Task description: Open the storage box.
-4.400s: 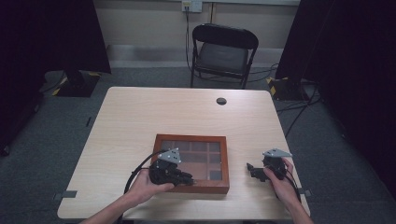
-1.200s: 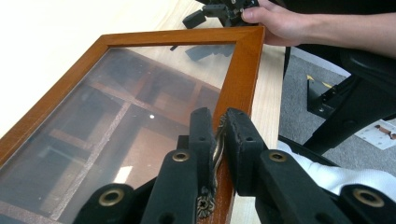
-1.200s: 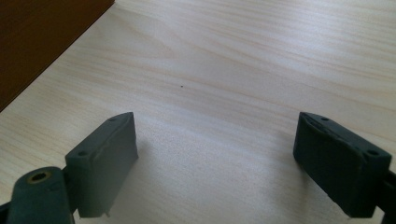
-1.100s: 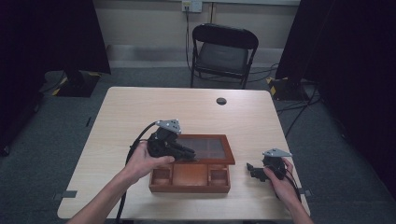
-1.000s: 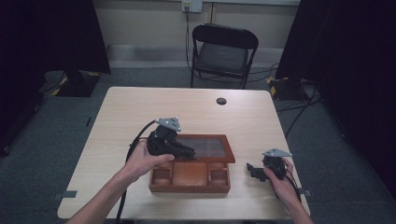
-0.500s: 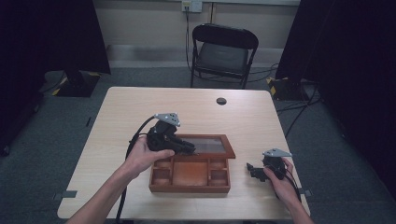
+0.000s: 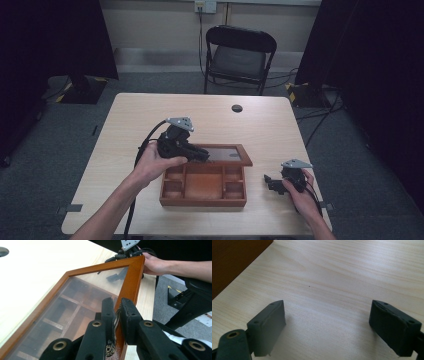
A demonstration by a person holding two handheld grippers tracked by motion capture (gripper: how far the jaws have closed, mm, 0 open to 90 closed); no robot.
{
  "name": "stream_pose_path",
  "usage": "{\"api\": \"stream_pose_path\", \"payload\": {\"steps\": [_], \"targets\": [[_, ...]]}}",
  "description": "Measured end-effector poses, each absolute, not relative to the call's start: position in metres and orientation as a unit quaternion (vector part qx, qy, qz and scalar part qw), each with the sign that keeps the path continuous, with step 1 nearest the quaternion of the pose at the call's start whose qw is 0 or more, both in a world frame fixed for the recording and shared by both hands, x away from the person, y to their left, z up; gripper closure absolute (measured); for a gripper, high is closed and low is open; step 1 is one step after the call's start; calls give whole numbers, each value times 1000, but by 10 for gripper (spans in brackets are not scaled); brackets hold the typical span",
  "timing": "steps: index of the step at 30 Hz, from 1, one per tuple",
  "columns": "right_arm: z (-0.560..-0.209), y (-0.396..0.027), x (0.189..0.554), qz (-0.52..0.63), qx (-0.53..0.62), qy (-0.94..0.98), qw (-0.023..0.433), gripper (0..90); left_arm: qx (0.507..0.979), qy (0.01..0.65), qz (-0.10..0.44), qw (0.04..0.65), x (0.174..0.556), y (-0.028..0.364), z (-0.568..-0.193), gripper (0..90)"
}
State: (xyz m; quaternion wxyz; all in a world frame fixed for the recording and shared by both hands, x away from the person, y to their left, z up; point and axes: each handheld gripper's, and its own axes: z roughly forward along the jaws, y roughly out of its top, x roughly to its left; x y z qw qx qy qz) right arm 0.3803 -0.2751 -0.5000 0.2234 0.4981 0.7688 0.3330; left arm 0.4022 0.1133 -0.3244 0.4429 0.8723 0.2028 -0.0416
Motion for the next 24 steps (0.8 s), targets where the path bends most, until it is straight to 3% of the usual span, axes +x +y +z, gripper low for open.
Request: {"api": "stream_pose_path", "payload": {"steps": [24], "targets": [[-500, -275, 380, 334, 497, 770, 223, 132, 868, 206, -29, 451, 410, 115, -315, 818]]}}
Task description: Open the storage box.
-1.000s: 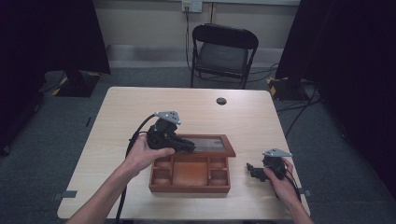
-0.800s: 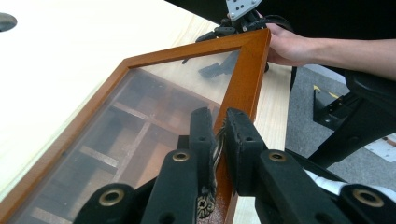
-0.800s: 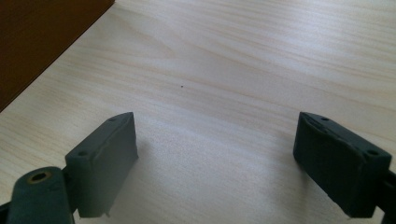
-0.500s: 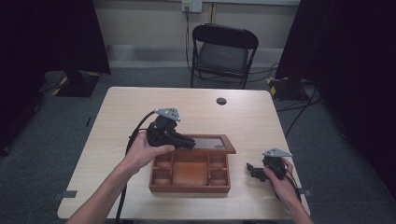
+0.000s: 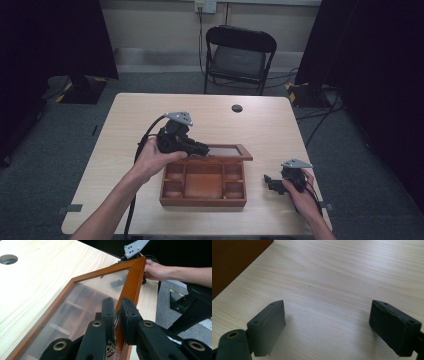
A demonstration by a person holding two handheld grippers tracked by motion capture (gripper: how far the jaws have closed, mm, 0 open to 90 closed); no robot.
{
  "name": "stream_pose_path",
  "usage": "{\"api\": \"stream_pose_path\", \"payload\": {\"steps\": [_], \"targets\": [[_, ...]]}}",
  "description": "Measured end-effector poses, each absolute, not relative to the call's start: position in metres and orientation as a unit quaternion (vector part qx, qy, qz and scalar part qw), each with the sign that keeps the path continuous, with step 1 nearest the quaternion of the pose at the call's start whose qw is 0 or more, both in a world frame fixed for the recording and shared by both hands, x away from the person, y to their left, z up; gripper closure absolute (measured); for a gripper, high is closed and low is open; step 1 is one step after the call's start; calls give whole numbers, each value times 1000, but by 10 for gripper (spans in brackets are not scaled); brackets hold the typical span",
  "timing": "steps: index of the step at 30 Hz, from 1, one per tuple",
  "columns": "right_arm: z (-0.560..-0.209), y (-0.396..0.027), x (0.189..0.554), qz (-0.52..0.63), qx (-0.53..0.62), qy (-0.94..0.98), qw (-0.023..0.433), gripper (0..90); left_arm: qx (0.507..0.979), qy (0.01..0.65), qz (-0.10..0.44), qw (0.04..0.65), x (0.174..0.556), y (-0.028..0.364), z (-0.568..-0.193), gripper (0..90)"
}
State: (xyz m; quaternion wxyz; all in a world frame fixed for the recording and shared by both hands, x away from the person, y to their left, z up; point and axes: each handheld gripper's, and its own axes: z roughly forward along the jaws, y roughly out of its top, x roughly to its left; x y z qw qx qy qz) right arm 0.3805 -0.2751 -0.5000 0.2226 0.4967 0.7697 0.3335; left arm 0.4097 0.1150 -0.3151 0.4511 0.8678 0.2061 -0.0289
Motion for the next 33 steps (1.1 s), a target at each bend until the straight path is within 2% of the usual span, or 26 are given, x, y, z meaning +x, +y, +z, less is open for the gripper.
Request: {"api": "stream_pose_path", "payload": {"steps": [33], "targets": [[-500, -275, 380, 333, 497, 770, 222, 132, 869, 214, -7, 446, 418, 112, -307, 824]]}}
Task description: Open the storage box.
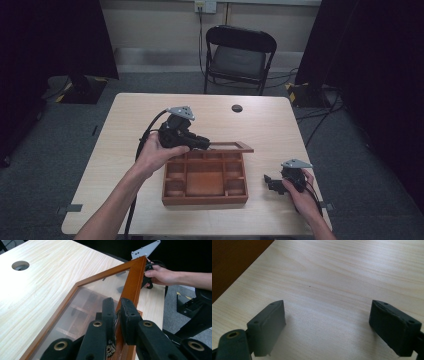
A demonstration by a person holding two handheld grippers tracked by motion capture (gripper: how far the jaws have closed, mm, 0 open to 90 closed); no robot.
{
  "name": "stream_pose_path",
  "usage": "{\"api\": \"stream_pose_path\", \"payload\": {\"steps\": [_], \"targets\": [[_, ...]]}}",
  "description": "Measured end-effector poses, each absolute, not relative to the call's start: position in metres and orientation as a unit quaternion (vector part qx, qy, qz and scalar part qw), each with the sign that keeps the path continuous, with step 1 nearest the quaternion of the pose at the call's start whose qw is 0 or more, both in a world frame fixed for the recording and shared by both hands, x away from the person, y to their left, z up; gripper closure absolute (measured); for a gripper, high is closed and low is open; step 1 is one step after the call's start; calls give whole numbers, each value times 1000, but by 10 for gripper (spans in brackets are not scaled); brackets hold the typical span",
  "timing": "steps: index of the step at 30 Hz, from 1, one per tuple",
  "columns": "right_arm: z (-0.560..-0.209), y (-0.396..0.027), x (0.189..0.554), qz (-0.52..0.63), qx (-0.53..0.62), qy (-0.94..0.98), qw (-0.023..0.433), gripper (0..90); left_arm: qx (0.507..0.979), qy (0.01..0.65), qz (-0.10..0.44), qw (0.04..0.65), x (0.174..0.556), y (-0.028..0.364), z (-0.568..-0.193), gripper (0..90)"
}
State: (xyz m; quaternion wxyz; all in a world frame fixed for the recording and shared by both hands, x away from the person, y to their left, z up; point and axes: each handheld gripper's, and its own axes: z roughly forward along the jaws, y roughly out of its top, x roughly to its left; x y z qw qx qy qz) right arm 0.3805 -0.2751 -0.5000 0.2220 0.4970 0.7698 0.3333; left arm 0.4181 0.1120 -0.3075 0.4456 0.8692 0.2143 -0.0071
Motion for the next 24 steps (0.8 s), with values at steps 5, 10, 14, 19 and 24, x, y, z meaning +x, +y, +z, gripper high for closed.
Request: {"api": "stream_pose_path", "payload": {"steps": [5, 10, 14, 19, 24], "targets": [[-500, -275, 381, 334, 496, 770, 222, 132, 874, 203, 17, 441, 416, 108, -304, 824], [-500, -275, 381, 334, 495, 771, 222, 132, 873, 206, 20, 442, 418, 108, -301, 827], [-500, -275, 381, 334, 495, 771, 222, 132, 873, 207, 21, 442, 420, 109, -300, 829], [-500, -275, 381, 334, 495, 771, 221, 132, 867, 209, 17, 452, 423, 111, -300, 831], [-500, -275, 381, 334, 495, 771, 222, 132, 863, 211, 20, 459, 424, 111, -300, 835]]}}
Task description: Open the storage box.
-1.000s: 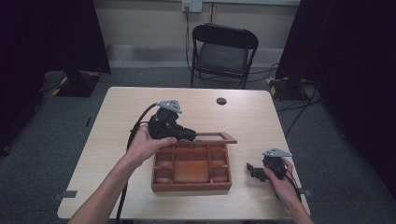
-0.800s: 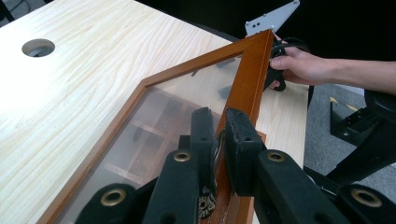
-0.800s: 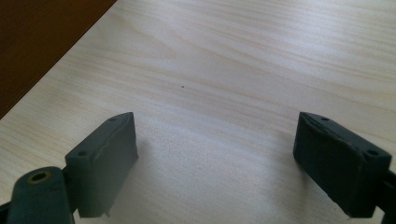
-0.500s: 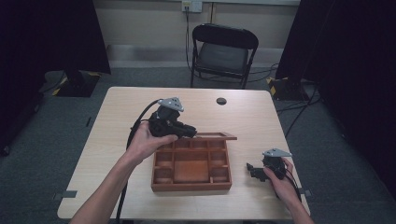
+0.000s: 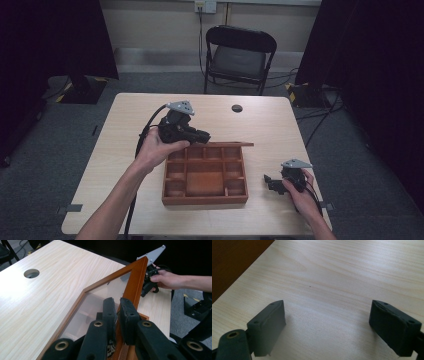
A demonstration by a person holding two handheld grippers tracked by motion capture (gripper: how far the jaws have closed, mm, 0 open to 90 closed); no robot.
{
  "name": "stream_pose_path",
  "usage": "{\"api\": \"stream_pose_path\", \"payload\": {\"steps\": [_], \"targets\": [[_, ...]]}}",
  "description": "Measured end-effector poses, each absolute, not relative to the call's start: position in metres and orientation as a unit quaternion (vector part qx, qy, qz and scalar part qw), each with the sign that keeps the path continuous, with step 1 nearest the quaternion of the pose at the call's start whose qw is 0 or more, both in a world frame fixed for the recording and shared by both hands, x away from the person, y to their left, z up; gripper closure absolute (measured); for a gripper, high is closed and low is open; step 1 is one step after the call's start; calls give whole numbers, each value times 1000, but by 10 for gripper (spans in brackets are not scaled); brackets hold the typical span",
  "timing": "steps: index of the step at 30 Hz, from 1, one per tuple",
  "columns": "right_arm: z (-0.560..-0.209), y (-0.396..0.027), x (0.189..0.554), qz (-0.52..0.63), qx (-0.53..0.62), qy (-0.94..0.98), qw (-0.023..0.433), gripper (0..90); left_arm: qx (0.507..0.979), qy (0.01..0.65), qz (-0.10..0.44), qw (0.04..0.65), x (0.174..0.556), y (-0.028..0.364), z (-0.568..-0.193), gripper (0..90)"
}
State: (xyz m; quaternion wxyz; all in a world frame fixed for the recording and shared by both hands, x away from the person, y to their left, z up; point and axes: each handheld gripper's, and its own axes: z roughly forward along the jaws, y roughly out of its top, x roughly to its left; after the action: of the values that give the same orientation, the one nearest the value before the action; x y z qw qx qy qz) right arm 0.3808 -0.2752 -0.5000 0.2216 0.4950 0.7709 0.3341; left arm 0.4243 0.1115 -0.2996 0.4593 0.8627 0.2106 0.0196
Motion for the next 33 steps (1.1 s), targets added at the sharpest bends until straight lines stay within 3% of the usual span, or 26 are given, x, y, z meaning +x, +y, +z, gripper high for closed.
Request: {"api": "stream_pose_path", "payload": {"steps": [33], "targets": [[-500, -275, 381, 334, 495, 771, 221, 132, 855, 216, 22, 471, 432, 113, -298, 842]]}}
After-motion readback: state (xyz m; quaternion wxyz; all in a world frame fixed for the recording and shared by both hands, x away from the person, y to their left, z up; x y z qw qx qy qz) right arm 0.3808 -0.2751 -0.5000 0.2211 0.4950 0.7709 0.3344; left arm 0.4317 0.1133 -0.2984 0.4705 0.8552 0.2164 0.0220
